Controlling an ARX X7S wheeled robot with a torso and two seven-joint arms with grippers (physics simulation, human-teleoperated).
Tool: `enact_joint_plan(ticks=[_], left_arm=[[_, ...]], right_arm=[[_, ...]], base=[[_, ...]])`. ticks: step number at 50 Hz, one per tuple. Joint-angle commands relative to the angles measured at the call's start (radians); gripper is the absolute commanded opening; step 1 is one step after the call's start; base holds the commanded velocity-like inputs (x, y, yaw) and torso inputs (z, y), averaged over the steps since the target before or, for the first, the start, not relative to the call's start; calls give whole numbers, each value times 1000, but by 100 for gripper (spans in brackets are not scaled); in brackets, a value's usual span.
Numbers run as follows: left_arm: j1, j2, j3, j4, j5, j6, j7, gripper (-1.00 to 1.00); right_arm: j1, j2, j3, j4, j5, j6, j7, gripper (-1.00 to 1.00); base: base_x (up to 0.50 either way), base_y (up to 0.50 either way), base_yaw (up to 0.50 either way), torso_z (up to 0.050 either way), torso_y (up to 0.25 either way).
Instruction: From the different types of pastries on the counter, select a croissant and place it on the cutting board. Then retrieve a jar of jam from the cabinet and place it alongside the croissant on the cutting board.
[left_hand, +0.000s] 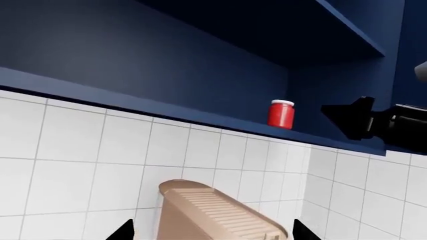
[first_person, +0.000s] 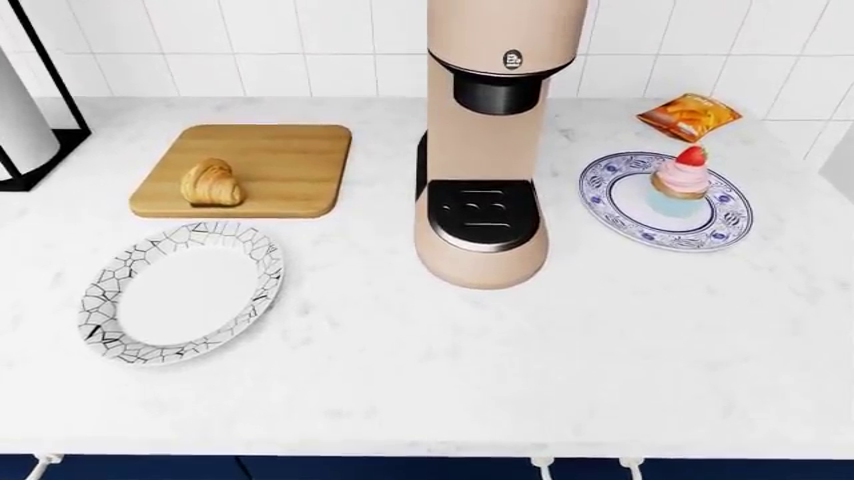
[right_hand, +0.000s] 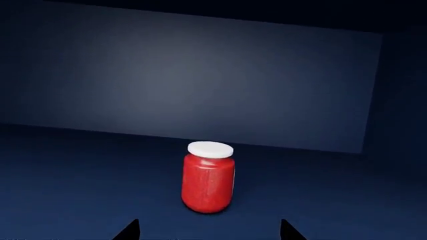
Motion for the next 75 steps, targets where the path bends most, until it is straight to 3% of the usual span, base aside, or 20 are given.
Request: enact_joint_plan(ticks=[1,75], left_arm=[[4,-1,0,1,-1,5,3,100],[1,-14,12,0,-3,23,16,100]], right_arm=[[0,-2,-3,29,6,-12,10,100],[0,2,0,8,7,-19,-1,100]], base=[[12,0,0,0,0],[76,1,0,0,0]])
